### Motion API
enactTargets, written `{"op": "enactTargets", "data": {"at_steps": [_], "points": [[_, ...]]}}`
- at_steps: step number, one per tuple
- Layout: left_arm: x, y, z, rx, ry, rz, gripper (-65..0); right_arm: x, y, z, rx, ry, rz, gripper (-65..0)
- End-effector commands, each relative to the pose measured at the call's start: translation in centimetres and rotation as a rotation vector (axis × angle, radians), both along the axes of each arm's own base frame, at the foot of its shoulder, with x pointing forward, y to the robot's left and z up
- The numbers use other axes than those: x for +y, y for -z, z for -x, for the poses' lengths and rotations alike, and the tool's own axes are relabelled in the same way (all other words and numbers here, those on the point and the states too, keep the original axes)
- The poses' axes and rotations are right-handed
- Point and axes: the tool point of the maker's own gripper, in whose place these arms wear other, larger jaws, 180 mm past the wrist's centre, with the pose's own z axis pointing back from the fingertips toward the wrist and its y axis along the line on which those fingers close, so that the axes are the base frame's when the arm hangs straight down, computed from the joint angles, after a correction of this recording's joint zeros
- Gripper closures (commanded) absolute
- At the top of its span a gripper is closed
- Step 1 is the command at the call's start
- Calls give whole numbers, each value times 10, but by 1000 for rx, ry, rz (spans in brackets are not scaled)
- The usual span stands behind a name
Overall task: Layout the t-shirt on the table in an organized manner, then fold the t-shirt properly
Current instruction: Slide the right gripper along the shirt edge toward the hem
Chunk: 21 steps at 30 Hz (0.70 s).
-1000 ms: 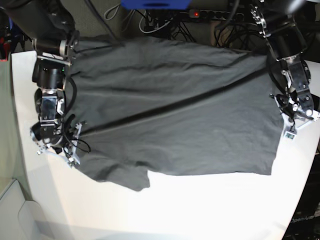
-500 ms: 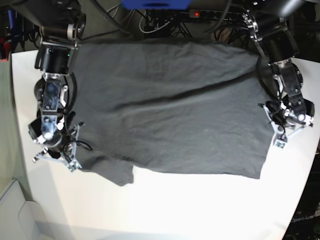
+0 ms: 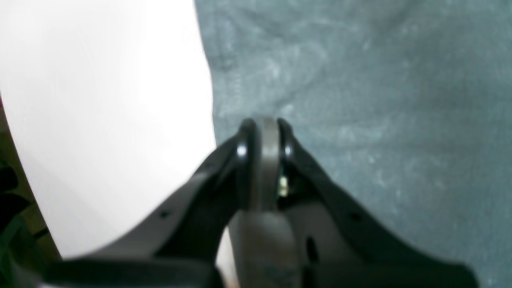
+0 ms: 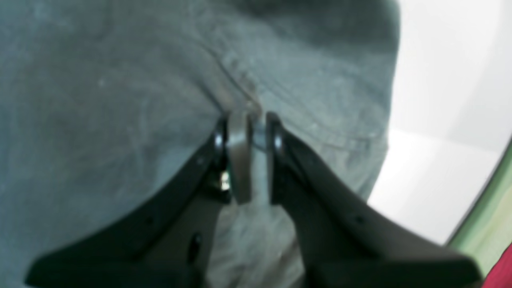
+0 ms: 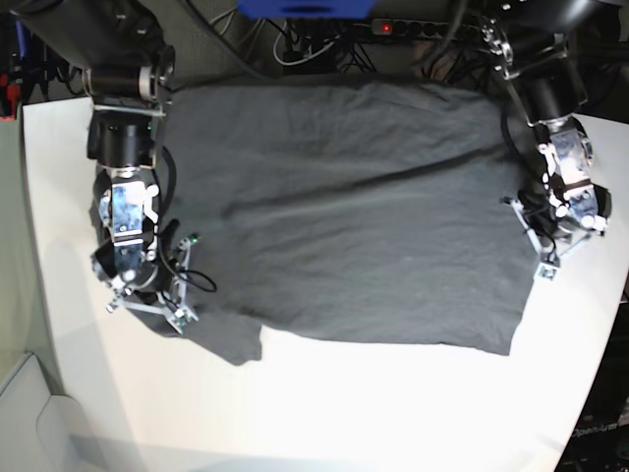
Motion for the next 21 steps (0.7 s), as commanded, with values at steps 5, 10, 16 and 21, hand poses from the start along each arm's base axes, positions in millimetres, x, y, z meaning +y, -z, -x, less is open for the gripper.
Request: {"op": "enactTargets", "data": {"at_steps": [5, 10, 16, 21], "points": [[19, 13, 42, 130, -12, -76, -39, 4, 6, 21, 8, -29, 24, -64], [32, 6, 56, 134, -10, -123, -39, 19, -7, 39, -50, -88, 64, -64], [56, -6, 70, 99, -100, -134, -39, 28, -50, 41, -184, -118, 96, -64], [58, -6, 72, 100, -107, -134, -39, 25, -78, 23, -260, -106, 105, -65]]}}
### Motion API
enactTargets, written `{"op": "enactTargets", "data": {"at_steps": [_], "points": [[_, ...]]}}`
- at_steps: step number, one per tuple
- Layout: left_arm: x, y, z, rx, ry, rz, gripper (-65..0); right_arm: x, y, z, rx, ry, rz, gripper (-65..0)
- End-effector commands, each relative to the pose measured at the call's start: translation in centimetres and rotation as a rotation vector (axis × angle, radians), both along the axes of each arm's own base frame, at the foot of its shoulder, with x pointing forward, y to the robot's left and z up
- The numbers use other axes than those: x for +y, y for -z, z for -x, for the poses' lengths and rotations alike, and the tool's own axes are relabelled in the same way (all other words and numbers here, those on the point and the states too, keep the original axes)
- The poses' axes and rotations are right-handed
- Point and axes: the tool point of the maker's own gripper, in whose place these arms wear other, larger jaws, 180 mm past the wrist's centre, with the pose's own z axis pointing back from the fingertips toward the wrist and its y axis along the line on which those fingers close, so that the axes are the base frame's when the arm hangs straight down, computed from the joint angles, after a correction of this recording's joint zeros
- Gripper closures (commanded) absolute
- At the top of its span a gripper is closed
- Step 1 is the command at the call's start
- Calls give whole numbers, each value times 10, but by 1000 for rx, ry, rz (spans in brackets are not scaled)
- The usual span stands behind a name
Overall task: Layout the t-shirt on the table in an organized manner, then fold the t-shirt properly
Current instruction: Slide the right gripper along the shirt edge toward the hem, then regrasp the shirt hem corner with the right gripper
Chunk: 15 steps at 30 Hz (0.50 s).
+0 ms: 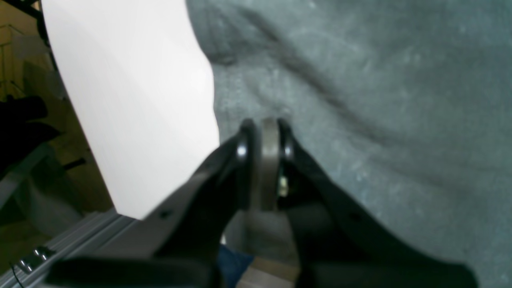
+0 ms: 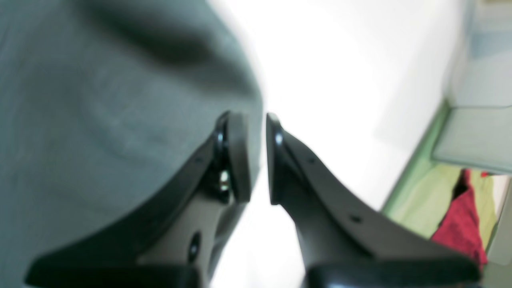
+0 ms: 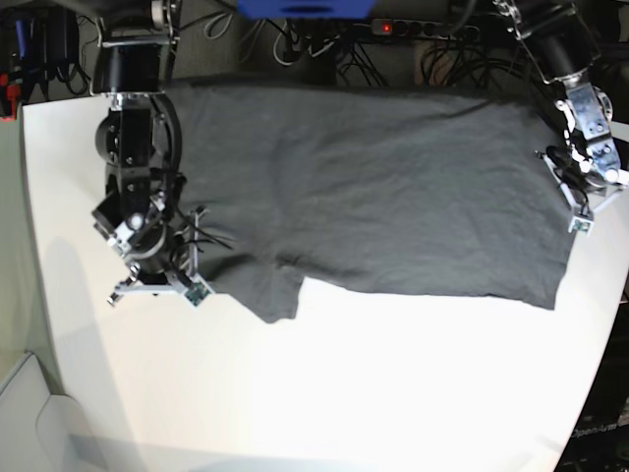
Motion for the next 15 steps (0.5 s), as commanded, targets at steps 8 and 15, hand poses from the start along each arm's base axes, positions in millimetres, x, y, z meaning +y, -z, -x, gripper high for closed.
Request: {"op": "enactTargets", "data": {"at_steps": [8, 15], "points": [[1, 0, 3, 15, -2, 1, -39, -16, -12, -22, 8, 103, -8, -65], [3, -2, 3, 12, -7, -3, -39, 18, 25, 10, 106, 36, -21, -64]]}}
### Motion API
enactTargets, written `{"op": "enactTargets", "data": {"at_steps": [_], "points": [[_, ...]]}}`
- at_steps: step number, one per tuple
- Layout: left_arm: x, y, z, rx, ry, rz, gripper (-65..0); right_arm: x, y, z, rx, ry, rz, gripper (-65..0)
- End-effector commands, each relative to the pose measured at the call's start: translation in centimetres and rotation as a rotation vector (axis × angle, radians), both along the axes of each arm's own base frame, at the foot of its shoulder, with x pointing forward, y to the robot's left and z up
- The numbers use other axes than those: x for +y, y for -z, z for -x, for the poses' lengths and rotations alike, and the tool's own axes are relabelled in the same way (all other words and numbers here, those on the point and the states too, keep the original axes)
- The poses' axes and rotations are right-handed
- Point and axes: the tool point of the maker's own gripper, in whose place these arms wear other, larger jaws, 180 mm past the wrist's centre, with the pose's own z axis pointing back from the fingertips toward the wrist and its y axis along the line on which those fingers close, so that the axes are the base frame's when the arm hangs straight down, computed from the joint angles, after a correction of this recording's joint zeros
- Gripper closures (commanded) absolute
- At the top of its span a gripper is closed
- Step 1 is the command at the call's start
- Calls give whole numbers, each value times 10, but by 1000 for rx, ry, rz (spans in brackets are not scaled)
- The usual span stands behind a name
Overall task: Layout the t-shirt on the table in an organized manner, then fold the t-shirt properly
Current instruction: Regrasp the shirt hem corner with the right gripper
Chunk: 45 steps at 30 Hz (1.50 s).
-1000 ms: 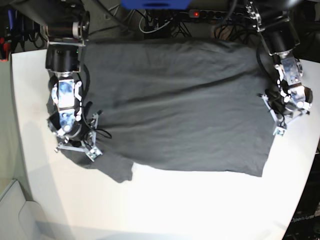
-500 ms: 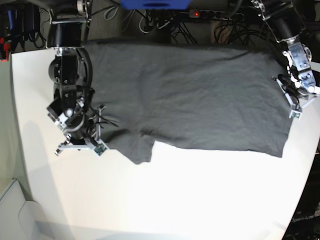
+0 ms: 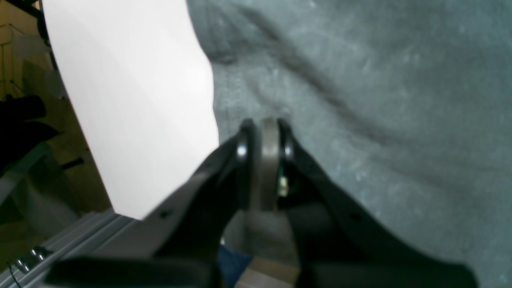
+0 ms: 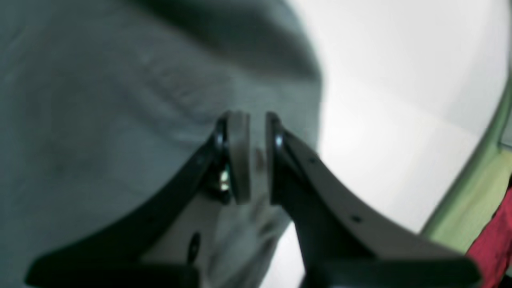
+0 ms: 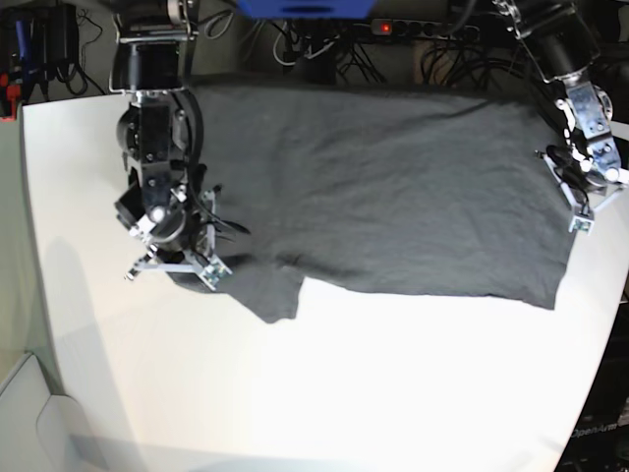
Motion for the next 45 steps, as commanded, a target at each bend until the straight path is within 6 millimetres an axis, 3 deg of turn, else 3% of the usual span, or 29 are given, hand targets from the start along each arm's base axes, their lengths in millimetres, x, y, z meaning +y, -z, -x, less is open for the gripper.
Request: {"op": "enactTargets", "data": {"at_steps": [1, 8, 16, 19, 26, 29, 32, 36, 41, 45], "points": [[3, -2, 2, 16, -1, -8, -39, 3, -16, -14, -55, -7, -7, -64], [4, -3, 2, 16, -1, -11, -39, 7, 0, 2, -10, -16, -8, -65], [3, -2, 2, 18, 4, -9, -39, 48, 39, 43, 107, -156, 0, -64], [3, -2, 2, 18, 4, -9, -39, 59, 42, 48, 115, -196, 3, -64], [3, -2, 2, 18, 4, -9, -39, 55, 43, 48, 122, -212, 33, -63], [3, -3, 2, 16, 4, -9, -39, 43, 42, 45, 117, -208, 57, -63], [3, -4, 0, 12, 4, -9, -39, 35, 34, 28, 95, -187, 67, -63], [4, -5, -2, 6, 2, -10, -39, -1, 38, 5, 120, -94, 75, -63], [0, -12, -17, -24, 6, -6, -39, -31, 47, -15, 175, -9, 58, -63], [1, -15, -19, -10, -7, -10, -39, -40, 35, -40, 158, 20, 47, -63]]}}
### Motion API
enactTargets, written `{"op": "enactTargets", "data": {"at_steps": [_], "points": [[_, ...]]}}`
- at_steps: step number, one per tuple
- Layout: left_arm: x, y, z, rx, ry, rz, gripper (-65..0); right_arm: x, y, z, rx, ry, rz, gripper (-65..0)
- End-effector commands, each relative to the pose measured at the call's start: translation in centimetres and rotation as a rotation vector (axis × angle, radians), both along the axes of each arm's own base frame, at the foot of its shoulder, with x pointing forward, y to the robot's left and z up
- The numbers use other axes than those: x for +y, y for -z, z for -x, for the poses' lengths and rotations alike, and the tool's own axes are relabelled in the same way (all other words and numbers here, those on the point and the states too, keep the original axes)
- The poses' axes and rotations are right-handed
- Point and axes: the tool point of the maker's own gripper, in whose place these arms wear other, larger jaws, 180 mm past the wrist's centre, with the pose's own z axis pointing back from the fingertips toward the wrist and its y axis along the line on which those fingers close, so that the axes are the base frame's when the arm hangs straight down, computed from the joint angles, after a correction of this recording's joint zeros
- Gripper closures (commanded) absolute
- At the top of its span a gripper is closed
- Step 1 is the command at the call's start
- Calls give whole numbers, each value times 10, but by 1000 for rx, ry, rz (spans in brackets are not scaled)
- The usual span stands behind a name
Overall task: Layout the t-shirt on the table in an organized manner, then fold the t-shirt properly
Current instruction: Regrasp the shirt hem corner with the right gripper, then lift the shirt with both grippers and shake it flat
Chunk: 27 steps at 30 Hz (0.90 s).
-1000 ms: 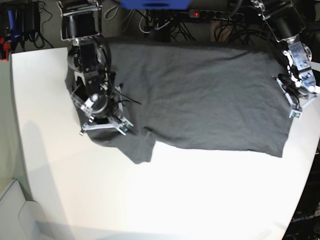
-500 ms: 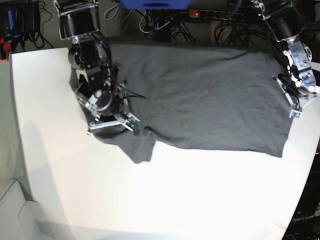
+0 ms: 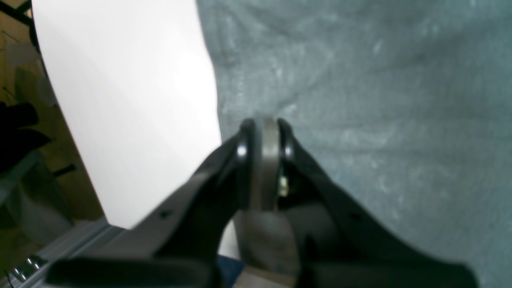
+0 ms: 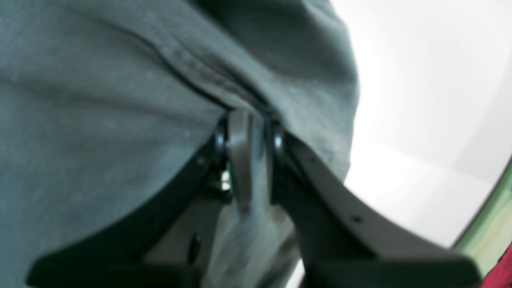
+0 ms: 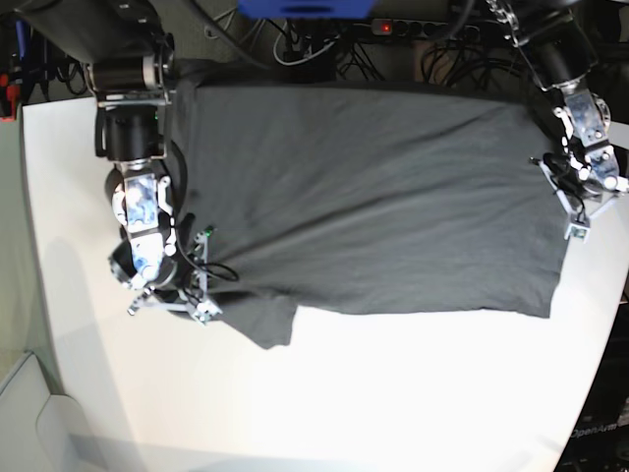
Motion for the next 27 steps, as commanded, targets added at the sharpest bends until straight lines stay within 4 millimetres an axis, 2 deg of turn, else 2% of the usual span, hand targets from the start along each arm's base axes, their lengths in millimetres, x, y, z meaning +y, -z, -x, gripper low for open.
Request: {"op": "enactTargets", "data": {"at_steps": [1, 5, 8, 10, 14, 19, 21, 23, 27], "points": [[8, -14, -10, -10, -6, -25, -39, -22, 1, 4, 48, 23, 83, -63], [9, -23, -20, -14, -18, -27, -39, -22, -23, -20, -10, 28, 81, -63], [10, -38, -32, -44, -25, -41, -39, -21, -38, -34, -44, 24, 83, -64], [2, -42, -39, -57, -27, -32, -39, -19, -46, -41, -62, 24, 80, -64], [-1, -67, -49, -103, -36, -63, -39, -18, -64, -55, -105, 24, 78, -63], [-8, -97, -56, -171, -24, -113, -39, -22, -96, -67, -193, 31, 97, -64], [-14, -95, -53, -149, -6, -124, -39, -25, -103, -62, -209, 43, 116, -65], [-18, -86, -45, -106, 15, -131, -40, -30, -106, -51, -216, 58, 149, -65], [-27, -69, -33, -50, 54, -133, -43, -41, -102, -16, -204, 87, 212, -66]]}}
